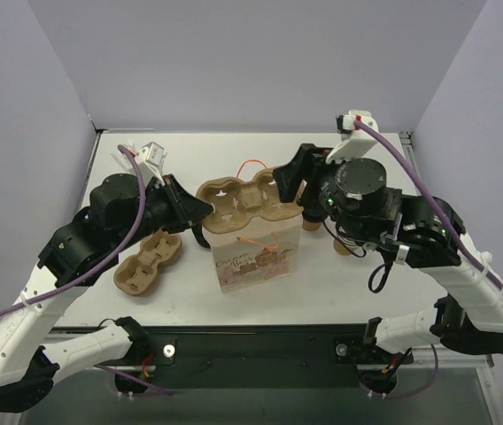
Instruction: Pack the takeout coffee
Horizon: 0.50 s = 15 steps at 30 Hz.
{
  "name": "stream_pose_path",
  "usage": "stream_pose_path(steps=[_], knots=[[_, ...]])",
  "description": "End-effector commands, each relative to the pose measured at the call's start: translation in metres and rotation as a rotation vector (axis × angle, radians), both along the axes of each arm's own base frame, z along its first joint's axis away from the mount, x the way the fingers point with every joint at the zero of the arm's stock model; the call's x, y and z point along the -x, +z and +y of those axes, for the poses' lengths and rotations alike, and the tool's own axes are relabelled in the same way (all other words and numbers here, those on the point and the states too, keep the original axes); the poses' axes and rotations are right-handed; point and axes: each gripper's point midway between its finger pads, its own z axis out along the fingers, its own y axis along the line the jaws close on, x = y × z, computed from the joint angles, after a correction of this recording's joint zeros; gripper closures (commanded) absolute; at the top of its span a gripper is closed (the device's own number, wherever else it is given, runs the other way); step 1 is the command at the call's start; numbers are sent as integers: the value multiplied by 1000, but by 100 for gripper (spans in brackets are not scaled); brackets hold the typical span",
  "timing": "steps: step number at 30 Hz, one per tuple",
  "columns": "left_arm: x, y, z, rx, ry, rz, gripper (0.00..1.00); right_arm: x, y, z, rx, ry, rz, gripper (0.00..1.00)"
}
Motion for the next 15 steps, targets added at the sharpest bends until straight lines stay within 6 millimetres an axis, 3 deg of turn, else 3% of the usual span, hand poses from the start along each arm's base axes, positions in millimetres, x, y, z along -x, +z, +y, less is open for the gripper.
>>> stream_pose_path(steps=[1, 3, 7, 15], knots=[[-5, 12, 1, 48, 33, -4, 100, 3, -23, 32, 111, 118, 87, 40], [-6, 12, -2, 66, 36, 11, 100, 2, -39, 47, 140, 156, 143, 38], [-7, 11, -6, 81, 32, 18, 100, 4, -58, 56, 161, 172, 223, 37], [-7, 15, -8, 102, 25, 6, 100, -2, -76, 60, 243, 166, 258, 39]])
